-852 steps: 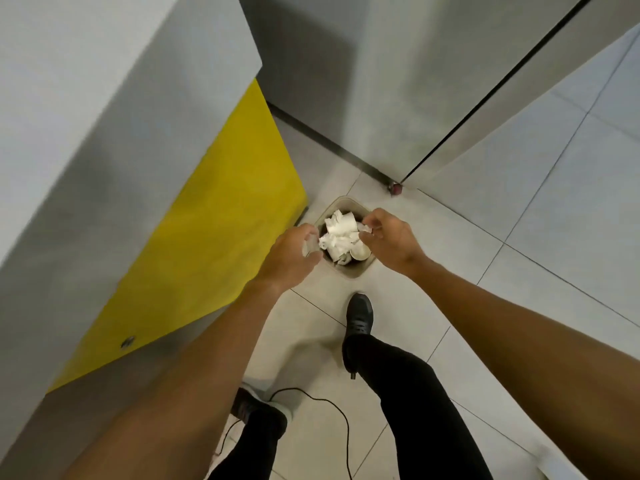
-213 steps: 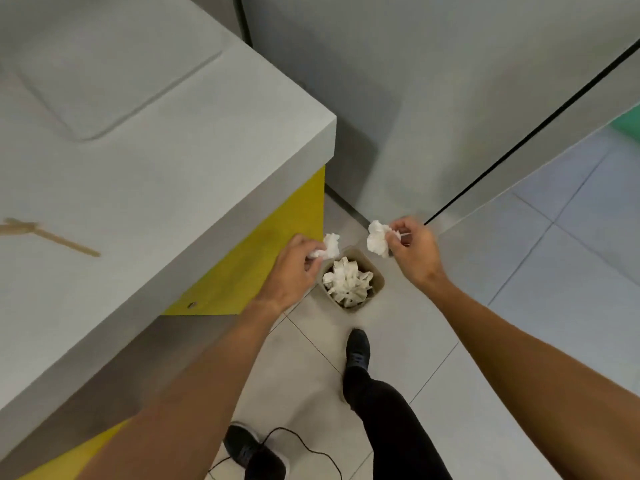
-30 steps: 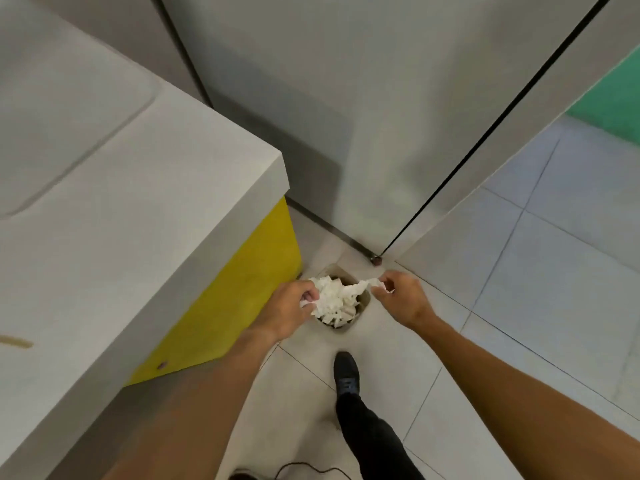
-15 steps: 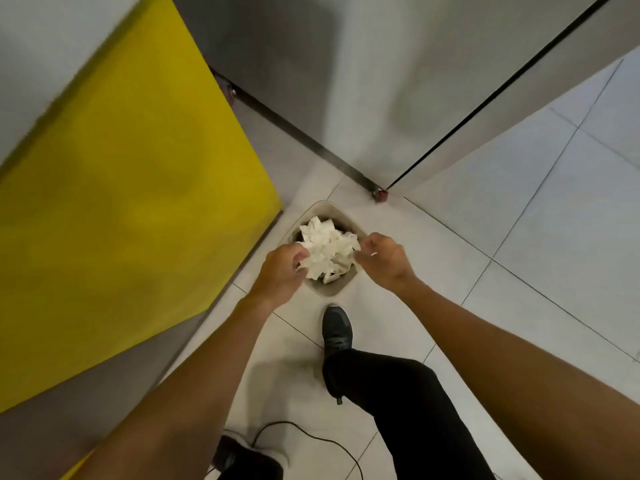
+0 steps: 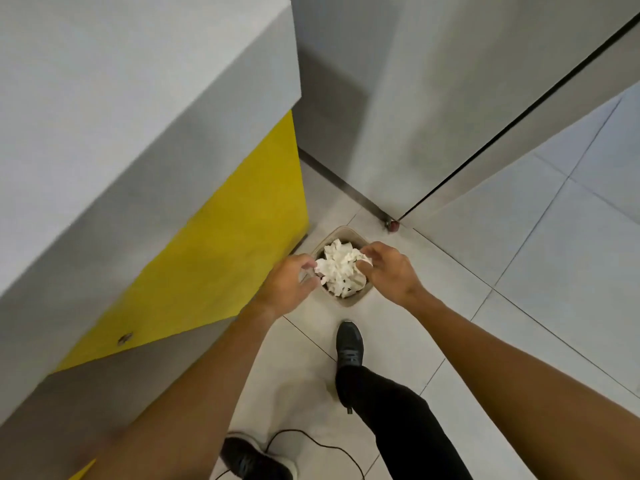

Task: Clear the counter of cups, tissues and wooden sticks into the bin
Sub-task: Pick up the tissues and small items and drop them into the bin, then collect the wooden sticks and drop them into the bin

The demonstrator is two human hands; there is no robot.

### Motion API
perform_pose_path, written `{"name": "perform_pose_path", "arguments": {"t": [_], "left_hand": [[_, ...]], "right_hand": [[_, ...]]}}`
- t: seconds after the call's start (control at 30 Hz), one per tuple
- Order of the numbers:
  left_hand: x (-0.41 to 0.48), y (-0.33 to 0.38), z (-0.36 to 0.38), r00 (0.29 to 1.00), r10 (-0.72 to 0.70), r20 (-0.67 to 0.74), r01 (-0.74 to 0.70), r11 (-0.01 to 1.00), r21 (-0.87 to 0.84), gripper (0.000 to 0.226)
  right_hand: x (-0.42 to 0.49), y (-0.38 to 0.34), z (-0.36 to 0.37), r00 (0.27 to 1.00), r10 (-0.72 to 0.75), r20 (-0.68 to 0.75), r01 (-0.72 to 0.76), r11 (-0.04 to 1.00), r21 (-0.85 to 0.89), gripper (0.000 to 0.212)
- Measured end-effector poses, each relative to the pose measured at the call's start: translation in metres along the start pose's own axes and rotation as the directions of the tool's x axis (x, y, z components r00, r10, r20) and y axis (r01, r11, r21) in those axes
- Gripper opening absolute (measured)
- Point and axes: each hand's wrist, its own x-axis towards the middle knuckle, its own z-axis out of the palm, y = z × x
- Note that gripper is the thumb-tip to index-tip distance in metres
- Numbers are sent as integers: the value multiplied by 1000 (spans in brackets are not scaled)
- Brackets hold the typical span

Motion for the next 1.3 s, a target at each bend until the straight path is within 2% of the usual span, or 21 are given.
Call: {"name": "perform_pose_path", "arguments": {"t": [0.13, 0.27, 0.43, 0.57, 0.7, 0.83, 1.1, 1.3], "left_hand": [[-42, 23, -34, 997, 48, -63, -50, 999, -17, 37], [-101, 55, -74, 975, 190, -117, -191, 982, 7, 41], [-185, 92, -135, 890, 396, -224, -389, 918, 78, 38], [-252, 95, -192, 821, 443, -361, -433, 894, 112, 33], [-320, 67, -247, 782, 424, -457, -387, 905, 176, 32], [-379, 19, -286, 760, 344, -551, -281, 939, 199, 30], [-472, -88, -328, 730, 151, -666, -49, 984, 170, 32], [-502, -141, -338, 706, 13, -708, 68, 994, 86, 36]], "right_hand": [[-49, -42, -9, 990, -140, -29, 142, 987, 76, 28], [-108, -87, -21, 950, -281, -133, 290, 956, 54, 37], [-173, -158, -27, 842, -425, -332, 479, 872, 97, 27], [-220, -222, -19, 752, -538, -381, 604, 794, 72, 21], [-260, -281, 5, 663, -644, -380, 706, 707, 33, 19], [-289, -326, 44, 606, -718, -342, 765, 644, 3, 16], [-317, -390, 132, 605, -785, -135, 791, 611, -10, 22], [-321, -416, 176, 613, -789, -30, 788, 614, -43, 27]]}}
